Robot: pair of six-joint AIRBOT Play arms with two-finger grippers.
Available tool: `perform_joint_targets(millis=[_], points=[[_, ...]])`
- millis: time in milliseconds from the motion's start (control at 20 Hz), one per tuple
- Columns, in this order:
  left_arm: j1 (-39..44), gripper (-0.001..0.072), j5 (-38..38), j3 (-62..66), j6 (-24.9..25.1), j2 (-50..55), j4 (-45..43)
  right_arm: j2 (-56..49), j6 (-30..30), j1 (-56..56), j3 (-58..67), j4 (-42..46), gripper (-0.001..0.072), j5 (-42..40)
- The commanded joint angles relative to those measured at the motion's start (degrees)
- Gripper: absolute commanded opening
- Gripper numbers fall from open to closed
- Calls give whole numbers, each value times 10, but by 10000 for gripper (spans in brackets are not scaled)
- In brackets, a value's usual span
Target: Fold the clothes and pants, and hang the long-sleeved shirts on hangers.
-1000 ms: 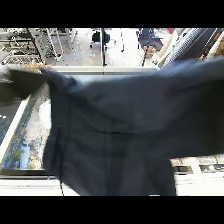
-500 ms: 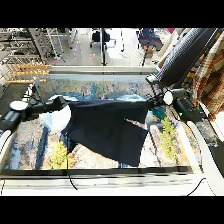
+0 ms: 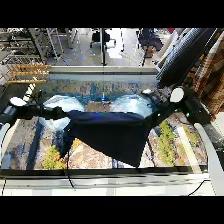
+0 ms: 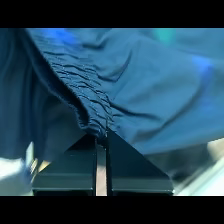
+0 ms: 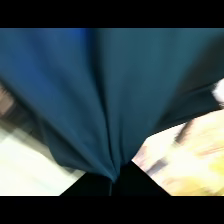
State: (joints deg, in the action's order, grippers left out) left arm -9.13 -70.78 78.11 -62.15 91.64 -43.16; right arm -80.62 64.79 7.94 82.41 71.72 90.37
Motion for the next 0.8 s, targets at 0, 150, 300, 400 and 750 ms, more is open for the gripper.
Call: perform_joint_targets(millis=[0, 150, 300, 400, 750], points=[[7, 13, -93, 3, 0, 20, -90, 6, -15, 43, -84, -45, 12, 102], [20, 14, -111, 3, 0, 48, -104, 6, -15, 101, -195, -45, 12, 104], [31, 312, -113, 3, 0, 60, -105, 6, -11, 117, -264, -29, 589, 41], [25, 437, -118, 10, 0, 57, -121, 14, -4, 70, -267, -41, 575, 32], [-27, 436, -139, 22, -31, 14, -129, 85, 70, -259, -401, -236, 584, -113]])
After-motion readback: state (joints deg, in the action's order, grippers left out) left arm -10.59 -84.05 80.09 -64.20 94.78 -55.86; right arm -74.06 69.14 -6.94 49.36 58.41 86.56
